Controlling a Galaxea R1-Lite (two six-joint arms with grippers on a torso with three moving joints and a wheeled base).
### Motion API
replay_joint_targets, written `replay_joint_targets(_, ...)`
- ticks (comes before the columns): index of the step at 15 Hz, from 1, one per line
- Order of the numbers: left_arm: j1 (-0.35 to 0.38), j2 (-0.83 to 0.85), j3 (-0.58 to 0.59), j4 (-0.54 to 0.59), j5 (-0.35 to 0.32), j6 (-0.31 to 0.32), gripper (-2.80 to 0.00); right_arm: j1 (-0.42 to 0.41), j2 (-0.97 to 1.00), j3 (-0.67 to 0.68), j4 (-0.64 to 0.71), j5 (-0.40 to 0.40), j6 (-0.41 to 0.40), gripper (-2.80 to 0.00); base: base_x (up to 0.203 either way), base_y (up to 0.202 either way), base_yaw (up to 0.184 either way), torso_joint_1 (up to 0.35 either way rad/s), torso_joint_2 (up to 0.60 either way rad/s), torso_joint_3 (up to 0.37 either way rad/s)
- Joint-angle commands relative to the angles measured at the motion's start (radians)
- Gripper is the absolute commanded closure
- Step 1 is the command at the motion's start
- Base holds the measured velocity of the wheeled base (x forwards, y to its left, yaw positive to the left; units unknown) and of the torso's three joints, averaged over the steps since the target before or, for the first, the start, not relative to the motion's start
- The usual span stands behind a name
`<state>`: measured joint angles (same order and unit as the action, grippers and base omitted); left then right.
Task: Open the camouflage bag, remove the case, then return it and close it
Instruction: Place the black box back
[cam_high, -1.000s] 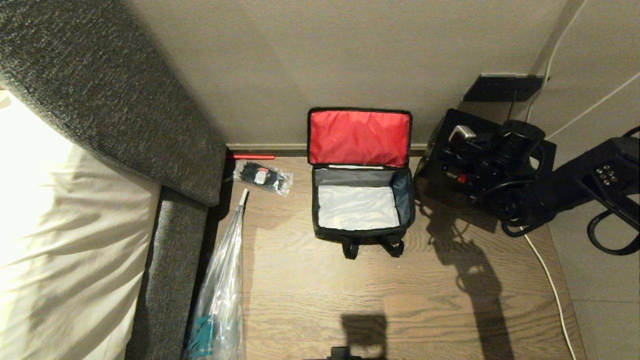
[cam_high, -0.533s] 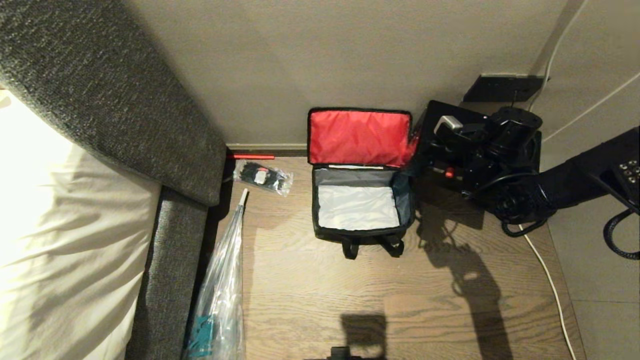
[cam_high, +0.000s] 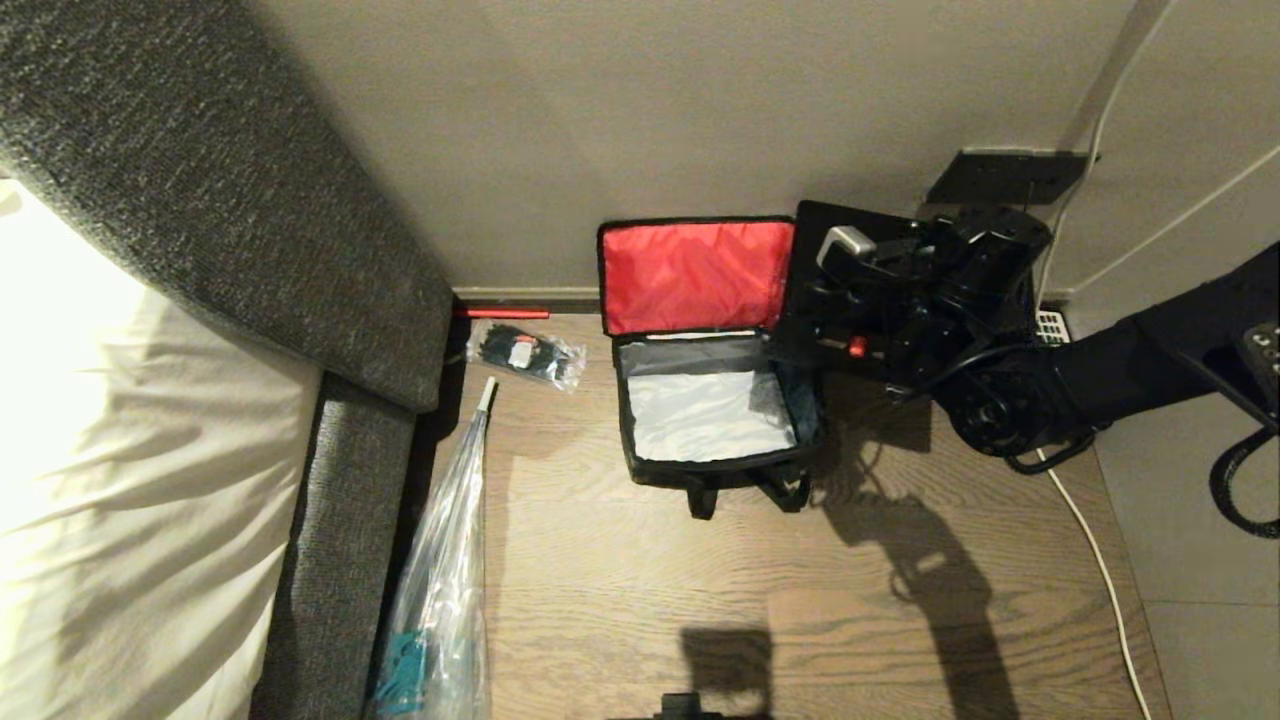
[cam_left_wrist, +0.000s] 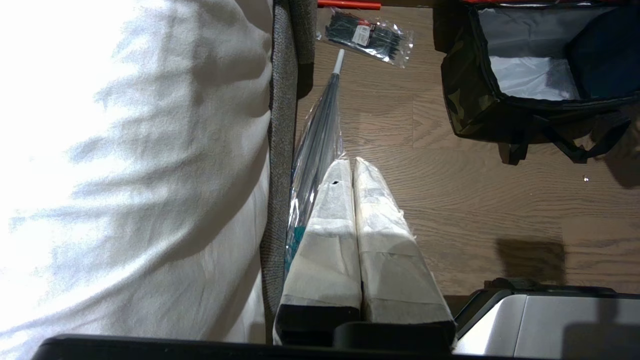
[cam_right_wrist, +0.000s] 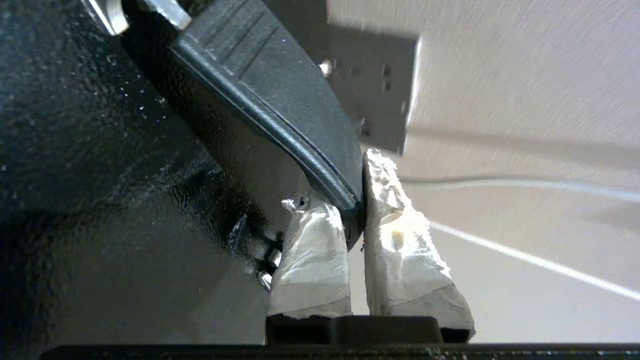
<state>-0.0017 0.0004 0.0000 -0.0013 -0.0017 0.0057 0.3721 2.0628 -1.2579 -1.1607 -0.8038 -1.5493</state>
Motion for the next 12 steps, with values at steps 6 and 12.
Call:
replay_joint_targets(6,0.0,0.0,0.0,0.0,0.0,0.0,0.0,0.065,-0.053,0.014,0.036,-0.005,-0.015,0.0,0.0,0.0,0.0,0.0,0.0,0.0)
replay_joint_targets(12,0.0,0.0,0.0,0.0,0.0,0.0,0.0,0.15,-0.041,0.021,0.038,-0.004,-0.015,0.0,0.0,0.0,0.0,0.0,0.0,0.0)
